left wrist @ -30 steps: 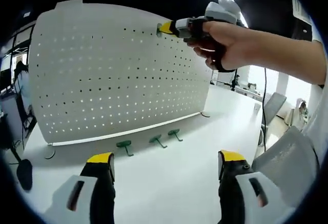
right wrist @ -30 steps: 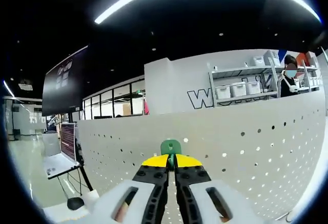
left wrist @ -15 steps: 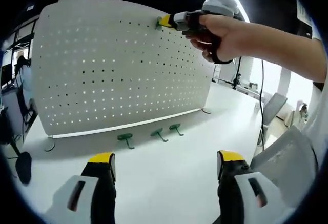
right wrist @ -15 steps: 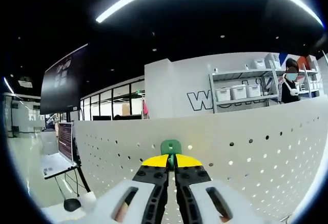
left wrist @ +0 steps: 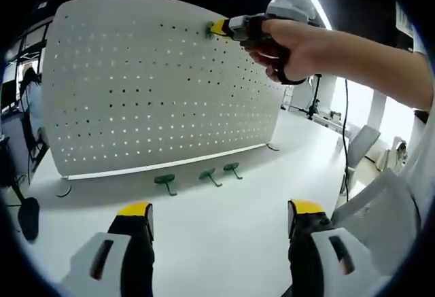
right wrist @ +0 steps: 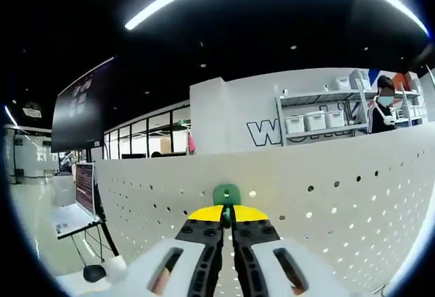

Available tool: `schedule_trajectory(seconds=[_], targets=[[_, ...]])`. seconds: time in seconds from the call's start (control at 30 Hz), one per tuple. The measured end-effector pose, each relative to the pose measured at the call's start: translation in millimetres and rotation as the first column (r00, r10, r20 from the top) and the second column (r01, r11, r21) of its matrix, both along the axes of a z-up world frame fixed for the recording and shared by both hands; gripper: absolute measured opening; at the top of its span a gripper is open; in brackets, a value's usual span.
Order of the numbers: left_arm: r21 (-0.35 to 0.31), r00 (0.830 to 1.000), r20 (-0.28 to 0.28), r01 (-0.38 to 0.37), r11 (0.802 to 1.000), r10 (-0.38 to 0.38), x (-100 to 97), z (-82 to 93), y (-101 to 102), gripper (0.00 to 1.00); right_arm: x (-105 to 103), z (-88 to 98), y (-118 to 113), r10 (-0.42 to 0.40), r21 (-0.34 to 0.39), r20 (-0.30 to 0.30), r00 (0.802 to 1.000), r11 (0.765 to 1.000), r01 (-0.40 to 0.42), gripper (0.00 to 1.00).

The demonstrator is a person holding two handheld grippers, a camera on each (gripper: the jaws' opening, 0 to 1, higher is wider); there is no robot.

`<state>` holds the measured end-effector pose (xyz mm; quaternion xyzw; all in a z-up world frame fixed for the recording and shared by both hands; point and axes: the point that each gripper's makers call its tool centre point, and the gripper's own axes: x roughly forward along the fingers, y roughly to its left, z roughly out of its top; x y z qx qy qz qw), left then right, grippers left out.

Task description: Insert the hook assembly into the mounting plate slot until the hook locks in place.

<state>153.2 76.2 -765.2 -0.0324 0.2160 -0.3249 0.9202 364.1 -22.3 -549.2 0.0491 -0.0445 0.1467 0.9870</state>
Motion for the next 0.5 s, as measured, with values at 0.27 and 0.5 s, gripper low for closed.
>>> schedule_trajectory(seconds=[0.27, 0.5], targets=[[0.003, 1.000, 0.005, 0.021, 1.000, -0.021, -1.7, 0.3, -5.6, 0.82, 2.4, -1.5, 0.4, -0.078, 0.001, -0.004, 0.997, 0.997, 0.078, 0.01], [0.009, 1.000, 0.008, 0.014, 1.000, -0.014, -0.9, 0.0, -4.5, 0.82, 3.5, -1.1, -0.5, -0.163, 0.031, -0.022, 0.986, 0.986, 0.164, 0.01]])
